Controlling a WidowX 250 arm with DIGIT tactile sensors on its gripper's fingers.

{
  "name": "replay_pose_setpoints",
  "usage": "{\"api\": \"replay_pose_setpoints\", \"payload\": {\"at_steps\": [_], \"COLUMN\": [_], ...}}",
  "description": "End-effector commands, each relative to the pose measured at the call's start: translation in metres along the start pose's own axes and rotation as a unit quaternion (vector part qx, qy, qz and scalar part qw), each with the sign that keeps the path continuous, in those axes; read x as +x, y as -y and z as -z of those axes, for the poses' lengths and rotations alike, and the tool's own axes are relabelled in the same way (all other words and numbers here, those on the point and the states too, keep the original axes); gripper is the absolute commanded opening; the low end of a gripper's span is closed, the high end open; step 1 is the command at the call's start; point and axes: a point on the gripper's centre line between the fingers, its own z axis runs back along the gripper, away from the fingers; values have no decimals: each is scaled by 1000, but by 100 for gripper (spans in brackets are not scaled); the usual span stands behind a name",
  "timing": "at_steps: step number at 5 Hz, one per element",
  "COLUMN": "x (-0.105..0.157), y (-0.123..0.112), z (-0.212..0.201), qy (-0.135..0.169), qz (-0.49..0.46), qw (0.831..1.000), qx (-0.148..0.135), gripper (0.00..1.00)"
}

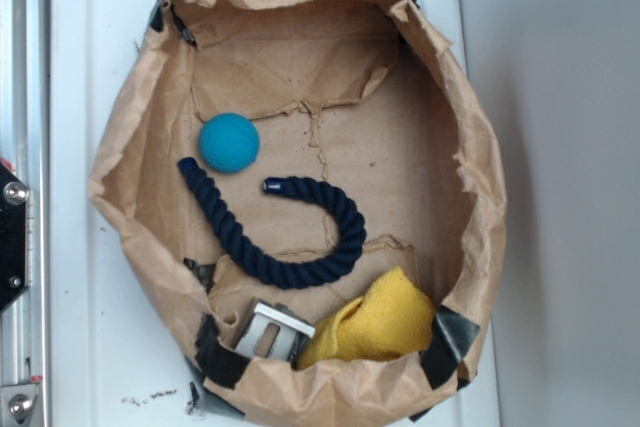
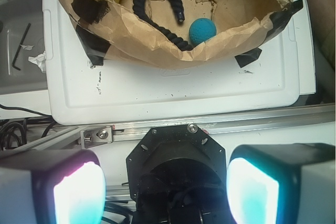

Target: Grab the blue rope.

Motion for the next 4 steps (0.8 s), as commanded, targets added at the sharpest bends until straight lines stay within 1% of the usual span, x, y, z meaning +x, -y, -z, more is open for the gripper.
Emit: {"api": "replay_pose_setpoints", "payload": {"at_steps": [1, 2, 3, 4], "x": [0, 50, 95, 130], "y": [0, -4, -12, -24], "z": [0, 4, 28, 60], "qy": [0, -30, -58, -78], "qz": [0, 7, -30, -18], "qw": [1000, 1000, 998, 997], "qx": [0, 5, -4, -8], "gripper": [100, 100, 100, 100]}}
